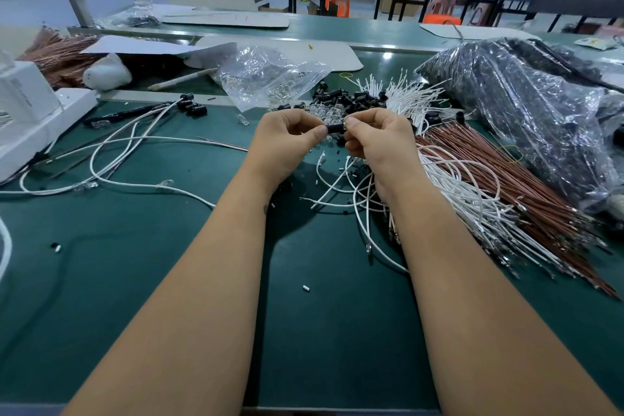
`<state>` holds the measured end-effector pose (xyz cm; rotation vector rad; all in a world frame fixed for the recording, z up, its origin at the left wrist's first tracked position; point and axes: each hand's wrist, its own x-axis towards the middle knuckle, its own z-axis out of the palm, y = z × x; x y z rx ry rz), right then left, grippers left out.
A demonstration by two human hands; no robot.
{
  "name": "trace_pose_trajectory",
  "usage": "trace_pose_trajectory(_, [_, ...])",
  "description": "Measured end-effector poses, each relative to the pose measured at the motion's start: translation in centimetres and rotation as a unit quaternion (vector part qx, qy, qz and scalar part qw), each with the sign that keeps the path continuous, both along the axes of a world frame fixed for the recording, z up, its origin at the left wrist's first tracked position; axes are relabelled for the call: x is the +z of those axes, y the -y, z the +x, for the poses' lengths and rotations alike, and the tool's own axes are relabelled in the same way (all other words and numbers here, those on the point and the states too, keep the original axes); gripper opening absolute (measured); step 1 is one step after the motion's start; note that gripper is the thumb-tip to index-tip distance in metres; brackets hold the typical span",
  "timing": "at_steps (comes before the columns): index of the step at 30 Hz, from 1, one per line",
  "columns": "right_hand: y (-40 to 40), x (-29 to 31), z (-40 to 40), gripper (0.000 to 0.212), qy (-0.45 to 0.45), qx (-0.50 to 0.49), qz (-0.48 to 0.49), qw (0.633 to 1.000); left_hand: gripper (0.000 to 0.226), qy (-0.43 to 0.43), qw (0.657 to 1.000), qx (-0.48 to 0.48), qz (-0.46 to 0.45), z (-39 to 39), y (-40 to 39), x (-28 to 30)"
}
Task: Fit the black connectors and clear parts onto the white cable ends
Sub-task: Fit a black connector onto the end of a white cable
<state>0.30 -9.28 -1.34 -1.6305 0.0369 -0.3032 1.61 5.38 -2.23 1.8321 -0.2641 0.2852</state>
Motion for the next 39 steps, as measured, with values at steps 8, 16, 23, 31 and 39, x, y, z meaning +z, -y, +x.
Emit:
trace_pose_trajectory(8, [0.3, 0.0, -0.3, 0.011, 0.002, 0.039, 0.024, 0.999, 0.003, 0.002, 1.0, -0.005, -0.019, -0.1, 0.0, -0.1])
trace_pose_trajectory(16, [0.1, -0.2, -0.4, 0.014, 0.002, 0.047, 0.006, 0.999, 0.009, -0.008, 0.999, -0.018, -0.035, 0.1, -0.2, -0.4])
trace_pose_trajectory(23, [0.0, -0.1, -0.6, 0.014, 0.02, 0.05, -0.012, 0.998, 0.01, -0.02, 0.998, -0.025, -0.061, 0.1, -0.3, -0.2])
trace_pose_trajectory(31, [-0.4, -0.1, -0.5, 0.012, 0.01, 0.024, -0.03, 0.999, 0.007, -0.027, 0.998, -0.025, -0.056, 0.0, -0.2, -0.2])
trace_pose_trajectory(39, [-0.7, 0.7, -0.8, 0.016, 0.106, -0.095, -0.128, 0.981, 0.012, -0.009, 0.998, 0.035, -0.05, -0.1, 0.1, 0.3])
